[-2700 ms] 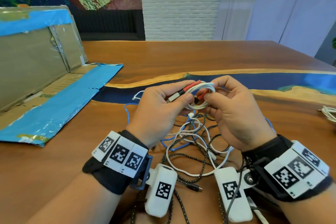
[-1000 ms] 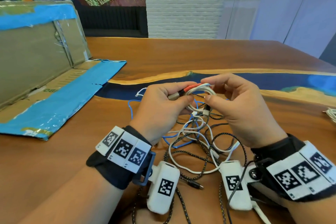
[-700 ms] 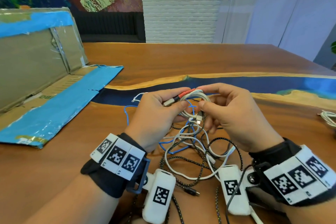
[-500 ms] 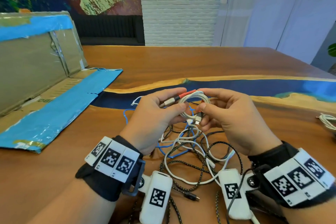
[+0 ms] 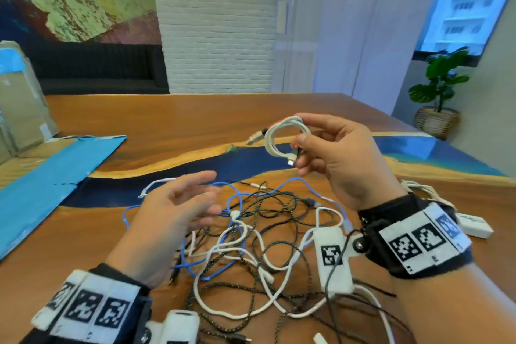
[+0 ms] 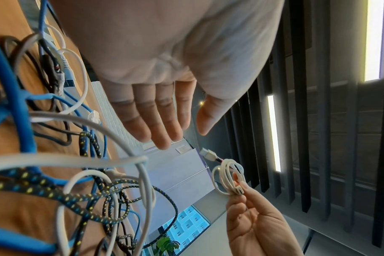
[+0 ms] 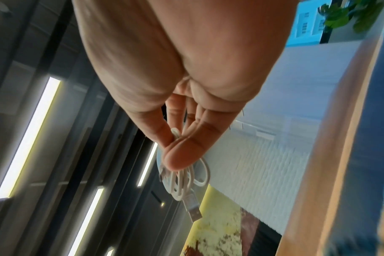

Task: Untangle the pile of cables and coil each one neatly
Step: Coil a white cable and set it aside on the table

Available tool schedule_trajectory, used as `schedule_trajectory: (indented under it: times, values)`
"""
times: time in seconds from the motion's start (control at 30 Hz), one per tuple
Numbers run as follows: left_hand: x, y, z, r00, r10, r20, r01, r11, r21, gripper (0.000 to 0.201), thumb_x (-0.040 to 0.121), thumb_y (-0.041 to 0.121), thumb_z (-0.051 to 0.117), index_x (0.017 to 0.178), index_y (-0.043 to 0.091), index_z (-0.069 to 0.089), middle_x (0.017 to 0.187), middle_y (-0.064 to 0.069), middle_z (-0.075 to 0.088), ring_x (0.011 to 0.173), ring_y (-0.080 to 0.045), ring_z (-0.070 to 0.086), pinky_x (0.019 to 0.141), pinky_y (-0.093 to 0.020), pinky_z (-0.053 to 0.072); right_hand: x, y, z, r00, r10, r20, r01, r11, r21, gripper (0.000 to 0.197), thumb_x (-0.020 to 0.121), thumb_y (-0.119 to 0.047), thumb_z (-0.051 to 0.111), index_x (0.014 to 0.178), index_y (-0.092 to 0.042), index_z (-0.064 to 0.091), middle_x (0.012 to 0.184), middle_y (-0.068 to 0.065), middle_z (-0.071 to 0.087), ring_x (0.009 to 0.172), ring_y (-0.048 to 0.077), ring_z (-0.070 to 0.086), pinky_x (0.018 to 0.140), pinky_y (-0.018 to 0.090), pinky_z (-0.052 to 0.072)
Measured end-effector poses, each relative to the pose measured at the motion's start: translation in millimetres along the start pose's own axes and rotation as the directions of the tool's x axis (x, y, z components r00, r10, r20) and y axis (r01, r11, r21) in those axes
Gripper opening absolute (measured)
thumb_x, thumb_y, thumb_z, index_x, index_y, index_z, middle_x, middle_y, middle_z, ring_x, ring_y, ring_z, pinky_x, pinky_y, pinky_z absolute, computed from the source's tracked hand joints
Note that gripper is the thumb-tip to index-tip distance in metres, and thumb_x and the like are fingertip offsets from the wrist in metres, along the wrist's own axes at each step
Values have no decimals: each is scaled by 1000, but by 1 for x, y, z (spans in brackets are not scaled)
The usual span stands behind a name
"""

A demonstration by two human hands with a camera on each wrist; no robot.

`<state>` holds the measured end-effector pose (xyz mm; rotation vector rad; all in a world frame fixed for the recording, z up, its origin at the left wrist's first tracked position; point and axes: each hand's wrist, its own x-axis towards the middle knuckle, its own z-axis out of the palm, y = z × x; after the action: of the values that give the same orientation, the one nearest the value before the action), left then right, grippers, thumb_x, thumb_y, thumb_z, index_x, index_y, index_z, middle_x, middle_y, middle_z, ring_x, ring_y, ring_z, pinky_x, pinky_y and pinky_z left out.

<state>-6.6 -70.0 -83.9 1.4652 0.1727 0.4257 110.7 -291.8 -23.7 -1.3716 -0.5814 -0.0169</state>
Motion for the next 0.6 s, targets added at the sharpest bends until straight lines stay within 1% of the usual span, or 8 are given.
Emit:
schedule_trajectory:
  times: [0.1,0.17,0.2,0.27,0.3,0.4,0.5,0.6]
  values:
    - [2,-6,0,999,-1,34,0,999,36,19,91,6,66,104,15,77,87,-14,76,64,-16,66,64,-27,56,11,-13,-31,998,-20,-64,13,995,-104,25,92,5,67,111,-11,71,75,15,70,53,24,63,49,29,55]
    - [4,-8,-2,998,8,66,-12,998,56,12,90,21,70,95,18,80,76,-17,69,53,-11,55,56,-23,49,19,-16,-55,994,-7,-108,-13,984,-180,25,93,4,68,116,-6,70,74,15,71,53,24,64,50,31,56]
    - [3,-7,-2,995,18,96,-25,997,67,25,81,44,77,94,23,81,70,-14,66,49,-9,50,54,-21,46,22,-15,-69,991,5,-134,-34,976,-215,26,93,3,68,117,-5,70,74,14,71,53,24,64,50,31,56]
    - [4,-8,-3,988,32,151,-52,990,130,81,37,83,80,96,28,80,59,-3,59,45,-7,43,47,-14,39,28,-9,-96,980,48,-194,-102,954,-282,26,92,3,68,117,-3,69,73,15,70,53,24,63,51,31,55]
    - [4,-7,-3,987,22,159,-49,985,168,96,22,88,78,97,29,80,55,-1,56,44,-7,41,44,-14,36,29,-5,-109,971,74,-228,-143,942,-304,27,92,3,68,119,-2,68,74,16,69,53,25,63,51,31,55]
    - [4,-2,-3,980,-27,199,-10,983,183,102,11,88,78,94,30,80,54,-2,53,40,-6,40,39,-13,33,27,16,-143,933,193,-305,-284,914,-291,27,93,6,65,119,2,65,77,20,66,53,23,61,49,29,54]
    - [2,4,-2,966,-56,252,5,980,198,82,29,83,81,90,29,81,54,-4,52,38,-7,37,36,-15,26,24,40,-167,867,304,-396,-429,859,-280,25,93,9,63,118,4,62,80,23,66,51,20,60,47,27,54]
    - [4,6,-5,970,-79,230,25,973,230,17,86,34,69,95,26,81,58,-5,55,39,-11,37,41,-28,17,23,58,-182,805,379,-456,-545,776,-318,20,93,11,61,112,6,60,81,24,67,53,22,63,47,29,56]
